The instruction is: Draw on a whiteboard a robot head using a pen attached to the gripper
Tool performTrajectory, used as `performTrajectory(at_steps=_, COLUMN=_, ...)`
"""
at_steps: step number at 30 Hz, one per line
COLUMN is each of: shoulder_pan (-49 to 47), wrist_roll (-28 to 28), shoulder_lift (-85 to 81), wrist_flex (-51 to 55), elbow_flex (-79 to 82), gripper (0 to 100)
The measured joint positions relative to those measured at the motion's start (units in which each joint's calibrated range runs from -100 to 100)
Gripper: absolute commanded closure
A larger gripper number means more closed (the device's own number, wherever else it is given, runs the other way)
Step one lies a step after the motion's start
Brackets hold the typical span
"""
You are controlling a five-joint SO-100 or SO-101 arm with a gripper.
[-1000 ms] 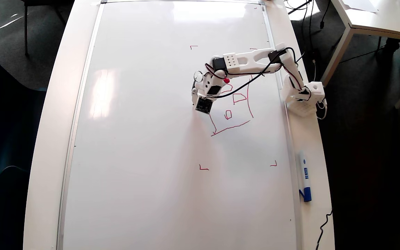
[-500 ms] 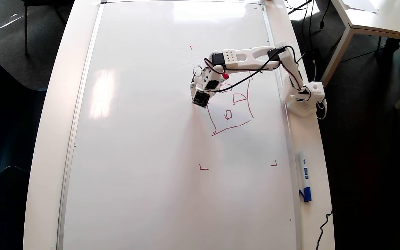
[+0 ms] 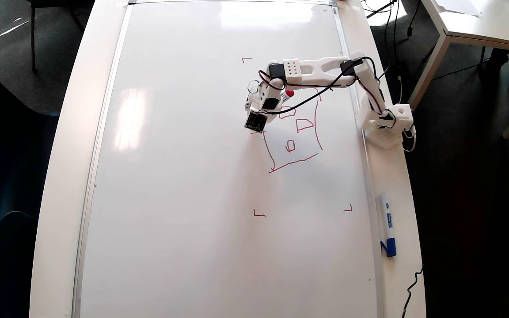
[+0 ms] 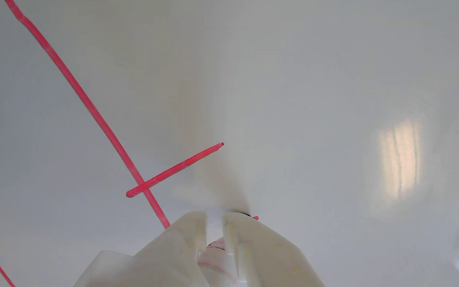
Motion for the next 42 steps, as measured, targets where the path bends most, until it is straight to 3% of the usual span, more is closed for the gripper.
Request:
performTrajectory(at_steps=27, shoulder_pan=-6.94, wrist_roll=-2.75, shoulder_lift=0.34, wrist_flex=-0.17, elbow_flex=0.0, gripper=99)
performTrajectory(at_steps=42, shoulder_pan=-7.39, wrist_roll=-2.69, shoulder_lift=0.42, wrist_flex=-7.18, elbow_flex=0.0, gripper=99)
